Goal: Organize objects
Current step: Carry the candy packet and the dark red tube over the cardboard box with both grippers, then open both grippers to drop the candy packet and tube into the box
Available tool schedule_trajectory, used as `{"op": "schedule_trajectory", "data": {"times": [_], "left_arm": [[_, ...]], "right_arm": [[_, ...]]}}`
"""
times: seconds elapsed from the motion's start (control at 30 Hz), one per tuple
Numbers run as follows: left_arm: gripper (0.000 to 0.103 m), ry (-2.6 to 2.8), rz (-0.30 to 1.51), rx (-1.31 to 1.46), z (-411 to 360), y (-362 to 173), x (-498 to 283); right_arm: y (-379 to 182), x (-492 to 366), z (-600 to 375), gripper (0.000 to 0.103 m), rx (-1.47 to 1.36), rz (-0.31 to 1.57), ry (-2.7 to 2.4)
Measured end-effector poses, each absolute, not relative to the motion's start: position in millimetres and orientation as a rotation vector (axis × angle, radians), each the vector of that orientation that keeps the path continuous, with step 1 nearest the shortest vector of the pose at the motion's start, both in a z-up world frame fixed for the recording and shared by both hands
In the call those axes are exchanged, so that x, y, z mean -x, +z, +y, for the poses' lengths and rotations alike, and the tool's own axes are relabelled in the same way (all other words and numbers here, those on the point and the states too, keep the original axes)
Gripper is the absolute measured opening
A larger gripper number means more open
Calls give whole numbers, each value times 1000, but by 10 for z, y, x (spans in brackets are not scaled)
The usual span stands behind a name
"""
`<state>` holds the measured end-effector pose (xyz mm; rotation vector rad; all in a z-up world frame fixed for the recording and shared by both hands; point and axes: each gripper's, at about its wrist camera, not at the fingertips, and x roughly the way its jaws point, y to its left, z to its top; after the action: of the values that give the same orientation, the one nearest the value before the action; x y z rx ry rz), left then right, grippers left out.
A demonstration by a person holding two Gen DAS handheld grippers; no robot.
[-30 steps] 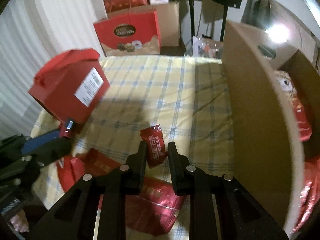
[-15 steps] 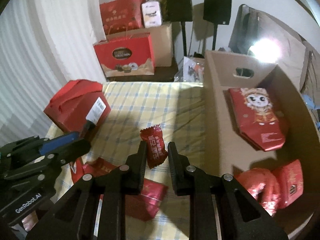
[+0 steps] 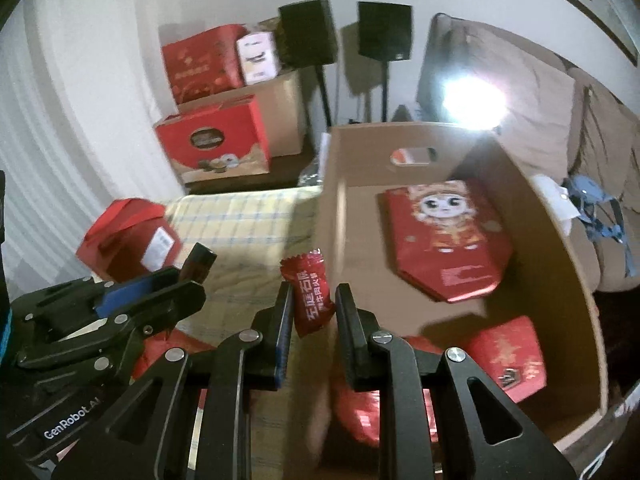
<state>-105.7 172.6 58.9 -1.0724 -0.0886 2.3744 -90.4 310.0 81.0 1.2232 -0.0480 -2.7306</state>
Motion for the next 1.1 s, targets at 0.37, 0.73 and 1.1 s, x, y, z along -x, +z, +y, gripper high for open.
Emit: {"op": "schedule_trajectory", "data": {"times": [0.37,0.73,1.1], "left_arm": [[17,2283,-66,1090,2338,558,1155],[17,2238,-4,1124,2744,422,1242],[59,2289,15,1095,2663,473,1219]], "right_arm": [[668,957,3714,20,-1295,-164,-2790],[475,1031,4018,22,-1360,-253,-2796],[433,1015,4093,35,-1369,-297,-2814]]}}
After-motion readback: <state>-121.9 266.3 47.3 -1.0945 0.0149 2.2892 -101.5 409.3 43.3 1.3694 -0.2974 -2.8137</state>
